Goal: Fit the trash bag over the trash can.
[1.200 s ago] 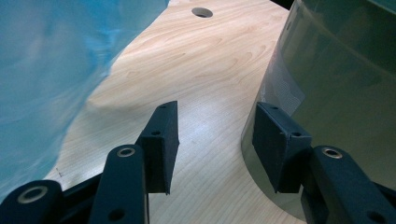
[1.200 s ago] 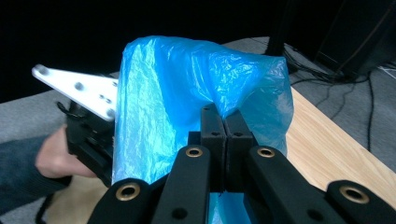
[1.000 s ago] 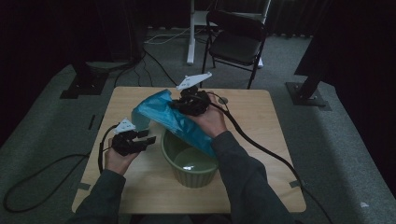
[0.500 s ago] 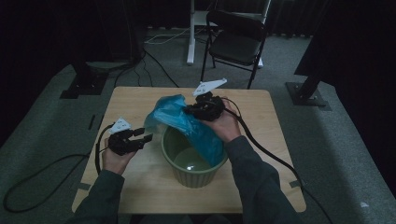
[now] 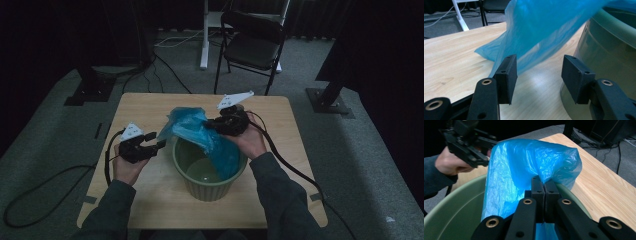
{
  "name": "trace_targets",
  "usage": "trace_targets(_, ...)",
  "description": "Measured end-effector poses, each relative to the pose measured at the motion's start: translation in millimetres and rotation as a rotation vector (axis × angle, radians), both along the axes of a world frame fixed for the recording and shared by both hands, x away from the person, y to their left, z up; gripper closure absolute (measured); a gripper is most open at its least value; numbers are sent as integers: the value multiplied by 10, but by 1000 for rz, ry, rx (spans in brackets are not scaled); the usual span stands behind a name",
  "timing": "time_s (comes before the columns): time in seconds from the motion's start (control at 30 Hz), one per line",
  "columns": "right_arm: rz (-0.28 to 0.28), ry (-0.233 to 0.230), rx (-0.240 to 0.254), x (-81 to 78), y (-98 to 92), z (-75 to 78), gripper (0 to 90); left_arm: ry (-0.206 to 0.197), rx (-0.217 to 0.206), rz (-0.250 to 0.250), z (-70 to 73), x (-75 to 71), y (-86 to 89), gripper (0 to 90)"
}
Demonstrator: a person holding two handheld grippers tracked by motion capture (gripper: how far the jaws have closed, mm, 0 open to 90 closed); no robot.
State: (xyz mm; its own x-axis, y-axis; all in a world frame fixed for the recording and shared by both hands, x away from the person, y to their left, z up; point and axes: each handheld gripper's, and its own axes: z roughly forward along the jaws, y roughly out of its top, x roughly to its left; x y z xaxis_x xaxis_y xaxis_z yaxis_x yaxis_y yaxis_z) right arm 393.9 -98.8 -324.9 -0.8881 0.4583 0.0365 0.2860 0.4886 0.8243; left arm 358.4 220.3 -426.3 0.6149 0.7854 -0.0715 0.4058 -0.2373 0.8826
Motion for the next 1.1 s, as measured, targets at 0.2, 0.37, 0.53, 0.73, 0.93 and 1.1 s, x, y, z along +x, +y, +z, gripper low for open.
trace_targets(0.2,31,2,-11,-63,34,-21,890,-7,35,25,26,60,-121,624)
trace_targets(0.37,35,10,-36,-91,-14,-124,887,-23,63,36,57,42,-168,847)
trace_targets(0.53,23,26,-37,-90,-112,-186,865,-37,62,45,97,30,-166,884)
trace_targets(0.73,-9,-12,-52,-158,-214,-136,638,-66,69,47,159,-9,-172,885)
trace_targets(0.93,-26,-29,-14,-177,-225,-33,538,-89,80,36,223,-48,-226,884)
trace_targets(1.1,-31,-24,-11,-154,-116,-21,452,-115,95,14,312,-96,-301,879)
